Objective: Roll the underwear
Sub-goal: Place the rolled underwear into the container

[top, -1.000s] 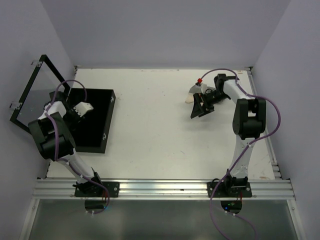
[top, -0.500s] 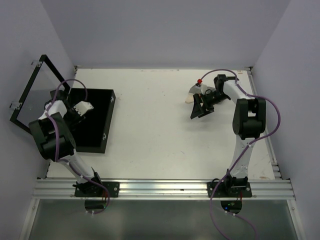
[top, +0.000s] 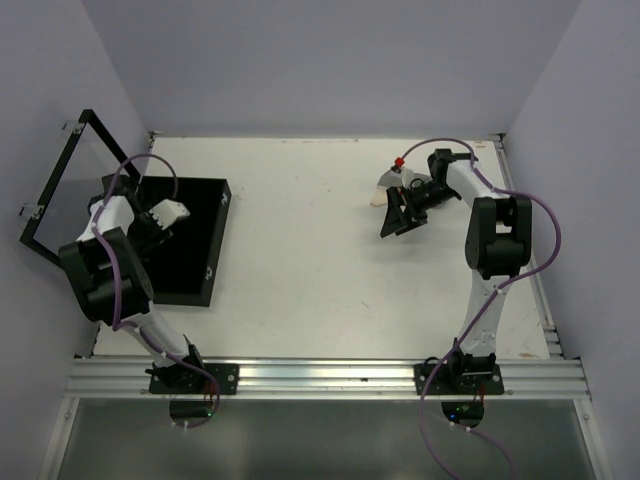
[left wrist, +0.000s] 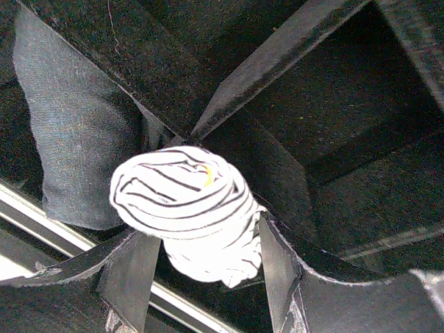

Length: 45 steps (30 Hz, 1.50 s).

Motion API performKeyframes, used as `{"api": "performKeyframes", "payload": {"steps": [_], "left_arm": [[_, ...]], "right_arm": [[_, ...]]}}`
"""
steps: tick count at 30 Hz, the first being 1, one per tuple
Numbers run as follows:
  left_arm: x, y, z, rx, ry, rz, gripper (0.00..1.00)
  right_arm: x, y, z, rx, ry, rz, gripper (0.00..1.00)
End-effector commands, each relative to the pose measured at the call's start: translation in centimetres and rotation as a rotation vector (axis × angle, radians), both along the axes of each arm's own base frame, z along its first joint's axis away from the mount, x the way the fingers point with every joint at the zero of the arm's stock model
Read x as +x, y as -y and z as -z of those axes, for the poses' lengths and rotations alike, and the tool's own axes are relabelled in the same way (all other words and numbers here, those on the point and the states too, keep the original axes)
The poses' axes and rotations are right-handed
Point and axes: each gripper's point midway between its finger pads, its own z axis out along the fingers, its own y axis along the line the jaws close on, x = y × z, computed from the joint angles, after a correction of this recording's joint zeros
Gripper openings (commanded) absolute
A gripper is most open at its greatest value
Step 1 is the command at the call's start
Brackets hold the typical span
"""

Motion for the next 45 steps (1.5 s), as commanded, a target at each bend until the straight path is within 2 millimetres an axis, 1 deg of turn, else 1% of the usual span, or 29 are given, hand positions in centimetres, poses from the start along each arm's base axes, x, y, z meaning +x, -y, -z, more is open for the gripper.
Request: {"api": "performKeyframes", "payload": {"steps": [1,5,6,8,9,11,12,14,16,18,19,21,22,24,25,27,28,31,33,35,37,38,40,41,42,43,44,45], "left_arm": [[0.4,1.0,-2.7,-0.020,0.042,0.018,0.61],[0.8,1.3,-3.4,-0.035,0.053,0.023,0.56],[0.7,1.4,-3.3,-0.038,0.048,0.023,0.51],[0.8,1.5,-3.0,-0.048,0.042,0.023,0.46],[0.9,1.5,-2.8,-0.050,0.041,0.022,0.42],[0.8,1.6,-2.0,-0.065,0.025,0.019,0.37],[0.8,1.7,-1.7,-0.070,0.022,0.020,0.33],[0.7,1.9,-0.7,-0.090,-0.001,0.018,0.30],[0.4,2.1,0.5,-0.107,-0.022,0.012,0.28],[0.3,2.1,1.1,-0.102,-0.028,0.015,0.27],[-0.1,2.3,1.8,-0.104,-0.045,0.018,0.27],[-0.4,2.2,2.5,-0.095,-0.057,0.018,0.25],[-1.0,2.3,3.3,-0.096,-0.078,0.018,0.24],[-1.1,2.3,3.9,-0.092,-0.080,0.020,0.22],[-1.5,2.4,4.5,-0.094,-0.097,0.019,0.22],[-1.6,2.4,5.2,-0.096,-0.102,0.018,0.22],[-2.1,2.6,6.0,-0.108,-0.118,0.017,0.22],[-2.3,2.8,7.4,-0.112,-0.127,0.019,0.22],[-2.9,3.0,8.4,-0.116,-0.151,0.017,0.22],[-3.1,3.0,9.1,-0.119,-0.159,0.012,0.24],[-3.3,3.2,8.8,-0.120,-0.155,0.014,0.28],[-3.0,3.2,7.8,-0.113,-0.127,0.016,0.30],[-2.9,3.3,6.5,-0.115,-0.111,0.013,0.36],[-2.7,3.3,5.7,-0.112,-0.097,0.014,0.37],[-1.8,3.1,3.9,-0.100,-0.053,0.016,0.39],[-2.0,3.2,3.1,-0.106,-0.057,0.012,0.44],[-1.1,2.9,1.1,-0.090,-0.006,0.014,0.45],[-0.9,3.0,0.3,-0.088,0.010,0.017,0.47]], "right_arm": [[0.0,-0.3,-1.7,0.032,0.047,-0.012,0.99],[0.0,-0.4,-1.7,0.037,0.045,-0.013,0.99],[0.0,-0.4,-1.7,0.035,0.046,-0.014,0.99],[-0.1,-0.4,-1.6,0.040,0.041,-0.013,0.99],[-0.1,-0.5,-1.6,0.040,0.040,-0.013,0.99],[-0.1,-0.4,-1.6,0.040,0.042,-0.012,0.99],[-0.1,-0.4,-1.5,0.038,0.039,-0.013,0.99],[-0.2,-0.4,-1.5,0.035,0.037,-0.013,0.99],[-0.2,-0.3,-1.5,0.030,0.039,-0.014,0.99],[-0.2,-0.2,-1.4,0.026,0.037,-0.013,0.99],[-0.2,-0.2,-1.5,0.024,0.039,-0.014,0.99],[-0.2,-0.2,-1.5,0.023,0.037,-0.015,0.99],[-0.2,-0.2,-1.5,0.022,0.036,-0.014,0.99],[-0.3,-0.2,-1.4,0.022,0.033,-0.015,0.99],[-0.3,-0.3,-1.3,0.024,0.031,-0.015,0.99],[-0.4,-0.3,-1.3,0.024,0.028,-0.014,0.99],[-0.4,-0.2,-1.2,0.022,0.028,-0.012,0.98],[-0.6,-0.2,-1.3,0.021,0.029,-0.015,0.99],[-0.6,-0.2,-1.3,0.021,0.033,-0.015,0.99],[-0.6,-0.2,-1.5,0.024,0.034,-0.015,0.99],[-0.6,-0.3,-1.7,0.027,0.044,-0.020,0.99],[-0.6,-0.2,-2.0,0.029,0.050,-0.020,0.99],[-0.6,-0.2,-2.2,0.031,0.057,-0.022,0.99],[-0.5,-0.3,-2.5,0.034,0.064,-0.023,0.99],[-0.6,-0.4,-2.8,0.045,0.067,-0.023,0.99],[-0.5,-0.5,-3.1,0.050,0.074,-0.026,0.99],[-0.4,-0.5,-3.3,0.053,0.081,-0.025,0.99],[-0.4,-0.6,-3.7,0.060,0.090,-0.025,0.99]]}}
